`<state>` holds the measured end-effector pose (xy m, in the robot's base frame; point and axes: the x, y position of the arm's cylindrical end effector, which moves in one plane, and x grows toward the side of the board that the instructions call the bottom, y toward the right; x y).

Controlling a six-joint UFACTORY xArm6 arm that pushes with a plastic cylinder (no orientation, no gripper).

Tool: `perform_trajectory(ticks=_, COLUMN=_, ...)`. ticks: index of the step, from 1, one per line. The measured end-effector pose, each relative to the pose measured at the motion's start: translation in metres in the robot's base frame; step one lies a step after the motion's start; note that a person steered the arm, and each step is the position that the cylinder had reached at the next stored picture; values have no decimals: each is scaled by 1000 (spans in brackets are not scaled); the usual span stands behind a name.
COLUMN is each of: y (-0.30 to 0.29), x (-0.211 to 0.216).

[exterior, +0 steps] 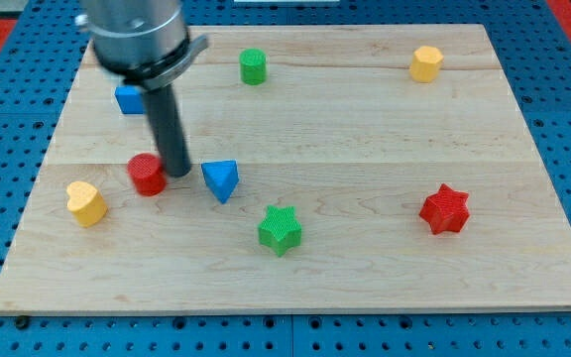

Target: Place the red star to the right of the red circle

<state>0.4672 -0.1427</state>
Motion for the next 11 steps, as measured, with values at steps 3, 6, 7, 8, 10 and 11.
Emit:
perform_trajectory(ticks=3, y=221, x=-68)
perform_trajectory(ticks=6, y=402, x=45)
perform_trajectory(ticks=7, y=327, x=46)
perform_trajectory(ticks=8, y=235, x=45)
perform_trajectory(ticks=10, y=223, x=53)
perform_trajectory(ticks=11, y=189, x=51)
